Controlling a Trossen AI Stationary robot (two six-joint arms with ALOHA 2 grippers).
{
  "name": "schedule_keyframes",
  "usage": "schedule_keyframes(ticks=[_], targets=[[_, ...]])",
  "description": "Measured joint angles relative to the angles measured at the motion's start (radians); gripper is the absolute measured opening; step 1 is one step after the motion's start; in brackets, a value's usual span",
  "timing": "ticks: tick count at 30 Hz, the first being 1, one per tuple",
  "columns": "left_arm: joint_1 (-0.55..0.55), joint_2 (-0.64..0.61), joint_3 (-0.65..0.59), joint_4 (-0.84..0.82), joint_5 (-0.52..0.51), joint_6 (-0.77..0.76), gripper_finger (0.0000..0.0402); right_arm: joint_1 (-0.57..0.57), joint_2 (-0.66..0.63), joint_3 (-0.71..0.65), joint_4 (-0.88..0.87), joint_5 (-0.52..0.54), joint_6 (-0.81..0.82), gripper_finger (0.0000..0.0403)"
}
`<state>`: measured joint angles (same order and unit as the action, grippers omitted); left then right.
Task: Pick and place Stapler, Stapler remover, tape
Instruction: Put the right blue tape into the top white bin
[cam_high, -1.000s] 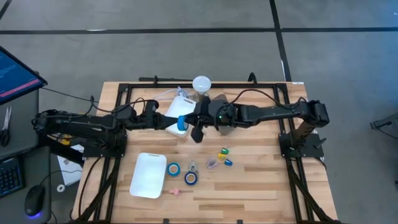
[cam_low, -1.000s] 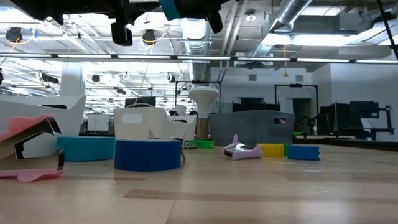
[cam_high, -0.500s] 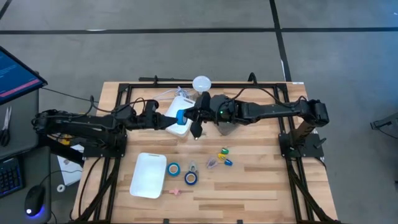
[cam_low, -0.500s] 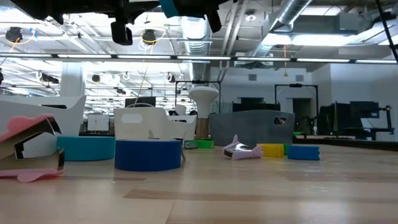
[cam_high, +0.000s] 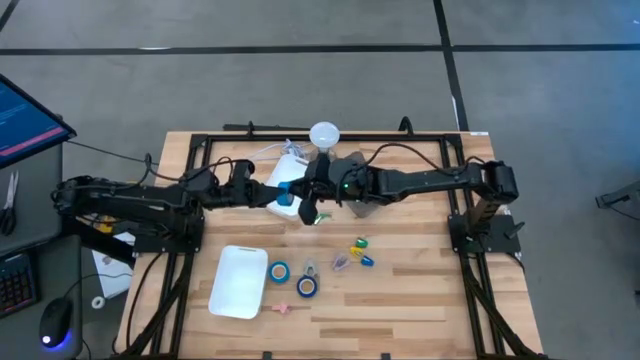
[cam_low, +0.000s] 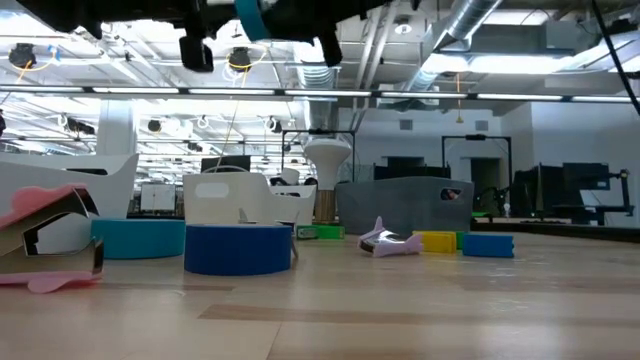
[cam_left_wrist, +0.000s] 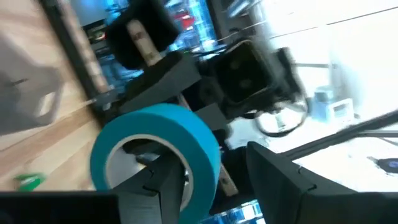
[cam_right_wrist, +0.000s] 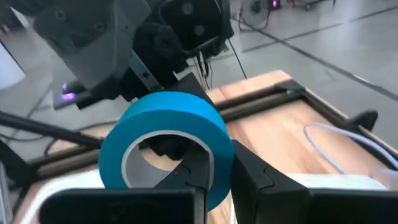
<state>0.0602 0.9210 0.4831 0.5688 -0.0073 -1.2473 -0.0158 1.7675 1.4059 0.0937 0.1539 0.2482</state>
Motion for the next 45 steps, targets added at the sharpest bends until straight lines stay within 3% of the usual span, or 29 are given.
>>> schedule_keyframes(ticks=[6,15,21,29,34,39,45], targets=[[-0.003,-0.001,0.002,0.016,0.0,0.001,0.0147,-0.001,0.018,0.04,0.001,-0.002,-0.023,0.0025],[-0.002,-0.003,0.003,0.03,0.006,0.042,0.0033,-0.016,0.018,0.062,-0.011,-0.031,-0.038,0.0025],[-0.002,-0.003,0.003,0.03,0.024,0.053,0.0031,-0.018,0.018,0.063,-0.011,-0.059,-0.038,0.0029],[-0.003,-0.002,0.002,0.019,0.05,0.098,0.0028,-0.026,-0.071,0.064,-0.19,-0.081,-0.07,0.0157],[0.001,-0.002,0.002,0.023,0.05,0.152,0.0028,-0.035,-0.169,0.064,-0.36,-0.08,-0.082,0.0207],[0.035,-0.002,0.002,-0.061,0.022,0.266,0.0028,-0.033,-0.266,0.063,-0.516,-0.074,-0.074,0.0216],[0.088,-0.001,0.002,-0.205,0.008,0.399,0.0028,-0.03,-0.361,0.063,-0.658,-0.071,-0.047,0.0191]])
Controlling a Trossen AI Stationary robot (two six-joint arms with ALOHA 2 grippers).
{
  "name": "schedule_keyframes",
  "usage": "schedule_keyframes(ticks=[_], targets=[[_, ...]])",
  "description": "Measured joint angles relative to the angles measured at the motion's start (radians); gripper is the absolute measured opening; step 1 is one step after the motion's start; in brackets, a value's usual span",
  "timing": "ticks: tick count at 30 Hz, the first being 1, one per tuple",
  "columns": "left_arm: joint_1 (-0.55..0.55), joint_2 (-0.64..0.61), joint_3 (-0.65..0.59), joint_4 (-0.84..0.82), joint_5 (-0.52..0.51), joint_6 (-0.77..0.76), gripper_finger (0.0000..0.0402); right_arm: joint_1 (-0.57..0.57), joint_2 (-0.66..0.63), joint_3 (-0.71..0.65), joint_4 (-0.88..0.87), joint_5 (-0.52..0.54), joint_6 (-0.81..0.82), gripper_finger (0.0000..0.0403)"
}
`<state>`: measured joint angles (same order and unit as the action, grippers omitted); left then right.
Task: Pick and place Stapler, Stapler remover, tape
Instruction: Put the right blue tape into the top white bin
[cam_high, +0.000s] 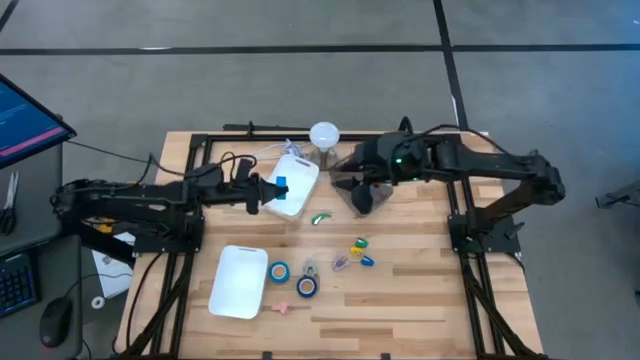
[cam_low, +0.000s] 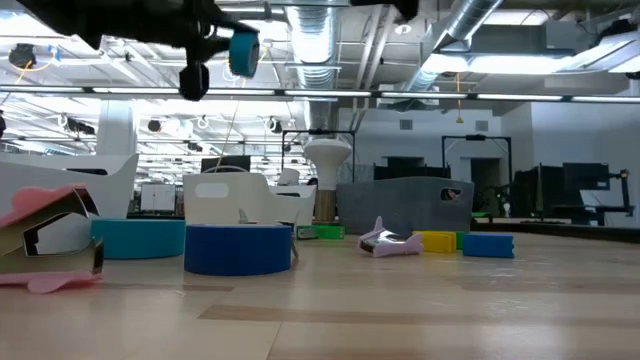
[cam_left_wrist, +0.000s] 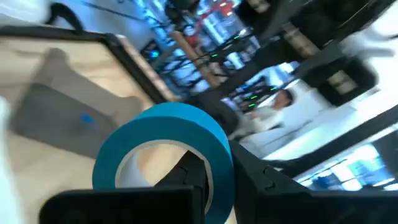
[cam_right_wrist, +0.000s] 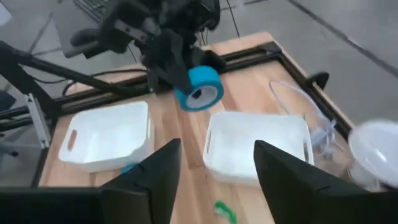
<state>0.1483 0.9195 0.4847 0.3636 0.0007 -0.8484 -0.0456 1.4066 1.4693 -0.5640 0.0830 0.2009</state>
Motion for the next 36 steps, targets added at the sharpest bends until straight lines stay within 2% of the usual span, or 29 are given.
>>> schedule_keyframes(ticks=[5,8,16,20,25,36], targets=[[0.035,0.005,0.0,-0.108,-0.039,0.121,0.0028,0.0,-0.058,0.0,-0.116,0.005,0.055,0.016],[0.059,0.049,0.0,-0.129,-0.074,0.2,0.0028,0.0,-0.076,0.0,-0.156,0.024,0.077,0.0141],[0.111,0.338,0.124,-0.128,-0.079,0.374,0.0028,-0.001,-0.068,-0.001,-0.17,0.055,0.081,0.0102],[0.122,0.454,0.201,-0.197,-0.096,0.423,0.0028,-0.001,-0.066,-0.001,-0.176,0.057,0.092,0.0096],[0.145,0.531,0.25,-0.343,-0.135,0.487,0.0027,-0.001,-0.066,-0.001,-0.186,0.059,0.097,0.0094],[0.165,0.633,0.251,-0.347,-0.135,0.537,0.0027,-0.001,-0.066,-0.001,-0.188,0.102,0.097,0.0094]])
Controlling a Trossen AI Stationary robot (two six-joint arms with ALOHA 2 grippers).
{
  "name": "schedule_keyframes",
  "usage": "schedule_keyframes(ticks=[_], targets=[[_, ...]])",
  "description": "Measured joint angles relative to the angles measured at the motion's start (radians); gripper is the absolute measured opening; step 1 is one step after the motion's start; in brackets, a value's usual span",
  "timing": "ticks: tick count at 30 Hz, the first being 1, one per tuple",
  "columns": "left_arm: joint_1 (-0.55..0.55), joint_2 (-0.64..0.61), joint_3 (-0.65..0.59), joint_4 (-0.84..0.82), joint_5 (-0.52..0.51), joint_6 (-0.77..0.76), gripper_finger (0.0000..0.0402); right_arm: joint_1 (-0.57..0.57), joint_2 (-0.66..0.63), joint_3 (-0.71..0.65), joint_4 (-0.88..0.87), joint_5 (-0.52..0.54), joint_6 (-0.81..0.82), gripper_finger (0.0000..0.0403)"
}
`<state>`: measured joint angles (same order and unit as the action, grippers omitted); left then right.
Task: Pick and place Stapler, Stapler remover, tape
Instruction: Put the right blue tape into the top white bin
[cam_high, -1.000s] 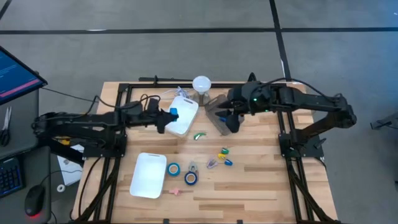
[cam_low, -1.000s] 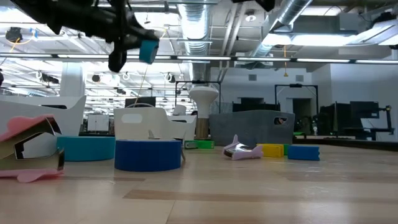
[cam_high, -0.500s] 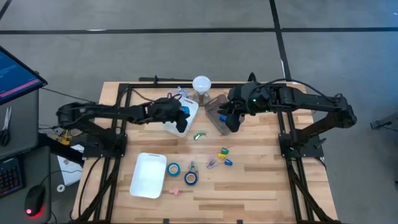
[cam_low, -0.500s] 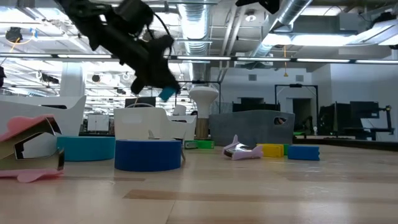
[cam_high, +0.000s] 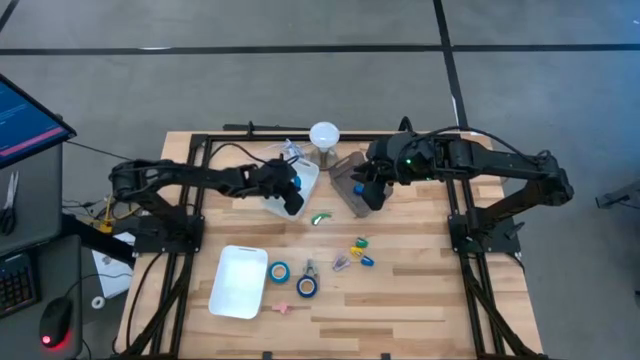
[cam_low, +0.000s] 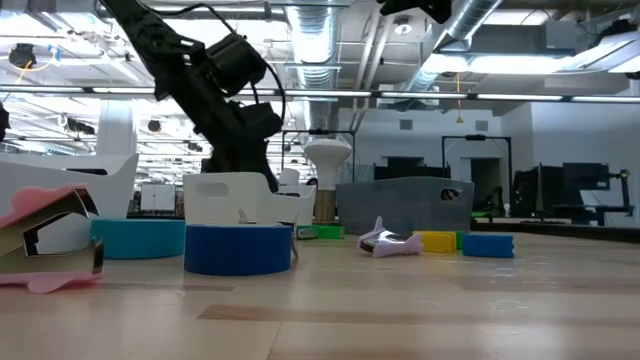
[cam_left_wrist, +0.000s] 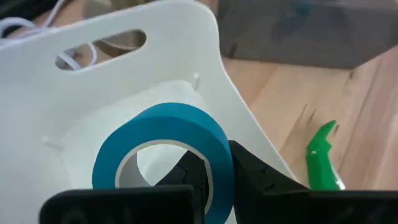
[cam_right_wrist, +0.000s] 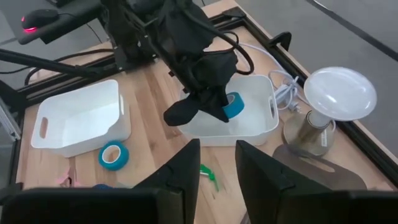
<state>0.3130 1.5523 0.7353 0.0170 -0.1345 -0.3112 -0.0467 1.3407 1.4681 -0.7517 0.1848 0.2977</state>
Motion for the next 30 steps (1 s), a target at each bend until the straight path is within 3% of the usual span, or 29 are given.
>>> schedule_keyframes(ticks=[4,14,22,30], targets=[[0.0,0.017,0.0,-0.004,0.001,-0.004,0.0028,0.0,0.0,0.0,0.0,0.0,0.0,0.0095],[0.0,0.026,0.001,0.006,0.002,-0.008,0.0083,0.0,0.0,0.0,-0.003,-0.003,-0.003,0.0095],[0.0,-0.02,0.001,0.002,0.06,-0.006,0.0102,0.0,-0.011,0.0,-0.007,-0.027,-0.009,0.0095],[0.003,-0.061,0.001,-0.029,0.043,0.019,0.0163,0.0,-0.043,0.001,-0.009,-0.027,-0.008,0.0095]])
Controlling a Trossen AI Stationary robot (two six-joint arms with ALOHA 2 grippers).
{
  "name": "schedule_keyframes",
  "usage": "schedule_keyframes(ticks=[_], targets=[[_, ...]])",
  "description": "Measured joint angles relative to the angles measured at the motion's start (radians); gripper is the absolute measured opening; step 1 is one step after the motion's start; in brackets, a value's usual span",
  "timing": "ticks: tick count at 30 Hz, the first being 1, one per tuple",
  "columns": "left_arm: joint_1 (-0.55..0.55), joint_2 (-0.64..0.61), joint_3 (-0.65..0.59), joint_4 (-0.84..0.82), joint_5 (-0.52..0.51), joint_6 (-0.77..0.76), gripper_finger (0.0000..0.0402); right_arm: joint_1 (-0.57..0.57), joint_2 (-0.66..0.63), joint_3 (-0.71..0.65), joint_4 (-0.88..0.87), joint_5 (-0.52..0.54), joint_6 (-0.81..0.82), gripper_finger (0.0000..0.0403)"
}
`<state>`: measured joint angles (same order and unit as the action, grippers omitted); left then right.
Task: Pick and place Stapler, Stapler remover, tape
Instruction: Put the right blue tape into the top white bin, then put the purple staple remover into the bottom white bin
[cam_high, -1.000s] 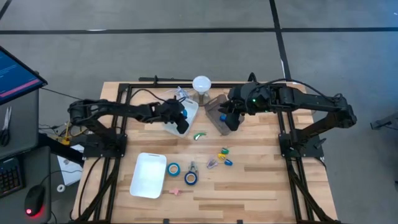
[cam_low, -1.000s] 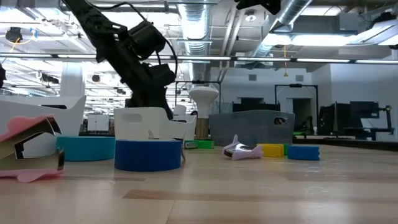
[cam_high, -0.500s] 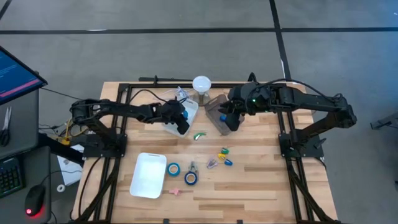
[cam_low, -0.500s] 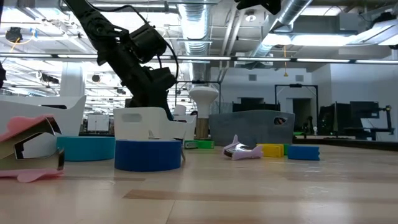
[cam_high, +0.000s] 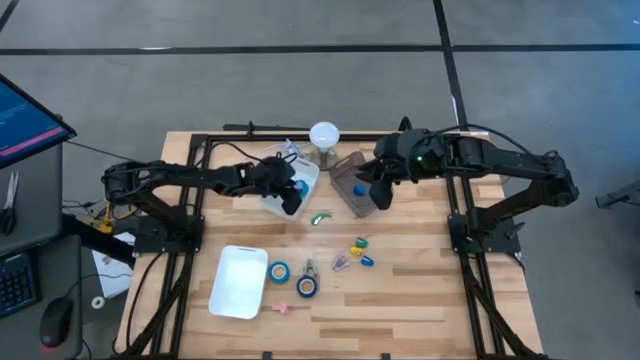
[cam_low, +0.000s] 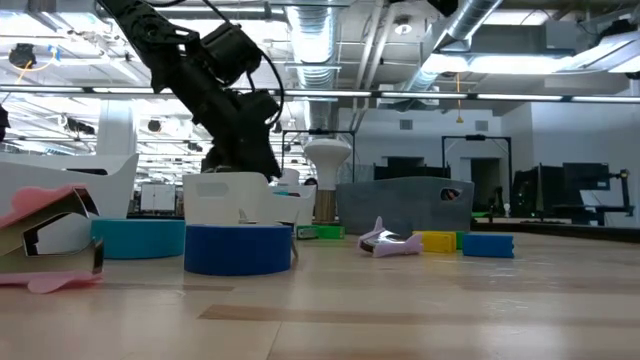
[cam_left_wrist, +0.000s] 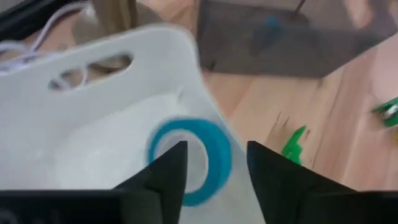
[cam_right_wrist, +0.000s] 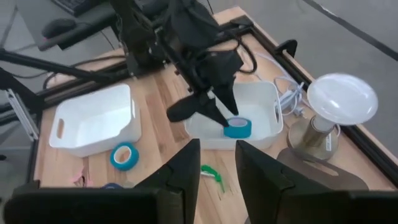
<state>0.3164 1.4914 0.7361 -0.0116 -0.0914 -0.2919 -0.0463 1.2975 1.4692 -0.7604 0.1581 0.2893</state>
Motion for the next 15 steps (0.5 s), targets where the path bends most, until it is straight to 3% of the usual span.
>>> schedule_keyframes(ticks=[7,15], targets=[[0.004,-0.003,-0.001,-0.031,-0.013,0.0,0.0196,0.0,-0.018,-0.001,-0.017,0.0,0.007,0.0095],[-0.009,-0.172,-0.001,-0.01,0.053,0.0,0.0155,0.0,-0.024,-0.001,-0.022,-0.028,0.007,0.0095]])
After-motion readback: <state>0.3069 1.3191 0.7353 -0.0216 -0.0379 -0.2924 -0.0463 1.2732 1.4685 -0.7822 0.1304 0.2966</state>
